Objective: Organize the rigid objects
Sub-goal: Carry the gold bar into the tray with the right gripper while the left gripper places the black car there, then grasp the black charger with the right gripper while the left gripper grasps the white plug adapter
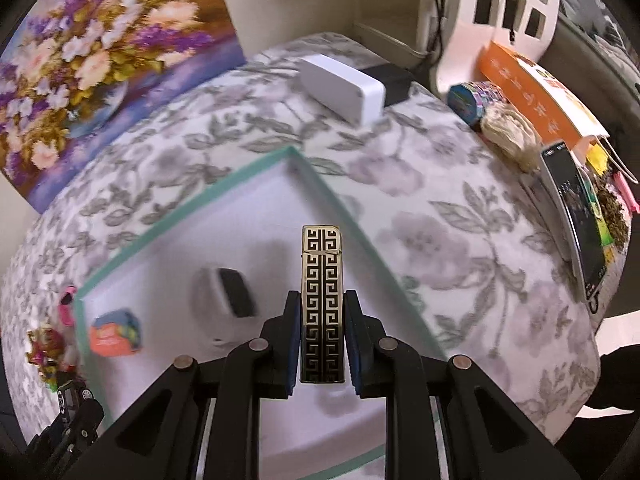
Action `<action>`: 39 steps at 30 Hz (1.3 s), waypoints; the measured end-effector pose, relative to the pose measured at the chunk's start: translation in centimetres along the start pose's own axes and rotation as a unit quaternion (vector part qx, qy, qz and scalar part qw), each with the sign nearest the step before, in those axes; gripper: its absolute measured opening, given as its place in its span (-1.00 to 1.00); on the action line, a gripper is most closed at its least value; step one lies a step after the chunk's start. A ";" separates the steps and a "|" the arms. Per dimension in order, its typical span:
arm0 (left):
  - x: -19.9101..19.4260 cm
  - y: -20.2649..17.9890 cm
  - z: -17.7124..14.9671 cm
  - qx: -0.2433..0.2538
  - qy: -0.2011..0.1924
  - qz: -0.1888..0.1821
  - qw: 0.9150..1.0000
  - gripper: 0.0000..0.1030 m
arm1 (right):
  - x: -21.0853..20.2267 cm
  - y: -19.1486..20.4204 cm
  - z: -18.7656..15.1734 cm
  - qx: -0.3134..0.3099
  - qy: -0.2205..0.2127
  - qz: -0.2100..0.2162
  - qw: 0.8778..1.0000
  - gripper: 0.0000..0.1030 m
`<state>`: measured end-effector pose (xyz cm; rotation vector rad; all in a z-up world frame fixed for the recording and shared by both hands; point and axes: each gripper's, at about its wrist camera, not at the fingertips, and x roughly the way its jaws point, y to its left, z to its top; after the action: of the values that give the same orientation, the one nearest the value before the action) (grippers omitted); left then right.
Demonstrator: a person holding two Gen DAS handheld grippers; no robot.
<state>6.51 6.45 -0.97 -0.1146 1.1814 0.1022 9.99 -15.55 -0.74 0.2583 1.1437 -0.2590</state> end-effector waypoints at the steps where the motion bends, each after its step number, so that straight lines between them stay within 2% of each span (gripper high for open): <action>1: 0.2 -0.4 -0.1 0.006 0.002 0.002 1.000 -0.30 | 0.1 -0.3 -0.1 0.001 0.001 -0.002 1.000 -0.59; 9: 1.9 -2.6 -0.9 0.040 0.025 0.015 0.999 -0.30 | 1.5 -0.8 -0.6 -0.001 0.024 -0.011 1.000 -0.59; 14: 2.2 -2.8 -1.0 0.046 0.030 0.016 0.998 -0.26 | 1.1 -0.3 -0.5 -0.009 0.017 -0.015 1.000 -0.59; 15: 2.1 -2.8 -1.0 0.045 0.030 0.013 0.998 -0.22 | 0.9 -0.3 -0.5 -0.010 0.013 -0.016 1.000 -0.59; 17: 1.9 -2.7 -0.8 0.044 0.027 0.011 0.999 0.10 | 0.5 -0.1 -0.4 -0.014 0.009 -0.018 1.000 -0.58; 18: 1.7 -2.6 -0.8 0.043 0.025 0.011 0.999 0.16 | 0.3 0.1 -0.4 -0.017 0.006 -0.020 1.000 -0.57; 26: 0.4 0.0 0.4 0.001 0.013 0.004 1.000 0.47 | -0.8 1.9 -0.8 -0.044 -0.001 -0.027 0.999 -0.09; 30: -0.1 2.6 1.0 -0.038 0.009 0.008 0.999 0.63 | -1.4 3.5 -1.4 -0.065 -0.005 -0.025 0.998 0.03; 34: -0.6 5.9 1.4 -0.081 0.004 0.001 0.997 0.94 | -2.0 5.2 -2.1 -0.083 -0.009 -0.016 0.996 0.38; 39: -1.0 9.5 1.5 -0.122 0.003 0.005 0.993 1.00 | -2.2 7.4 -3.1 -0.108 -0.008 0.000 0.994 0.52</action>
<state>6.16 16.01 0.12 -0.3245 1.1724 0.2546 8.90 -7.36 0.57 0.0653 1.1455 -0.1364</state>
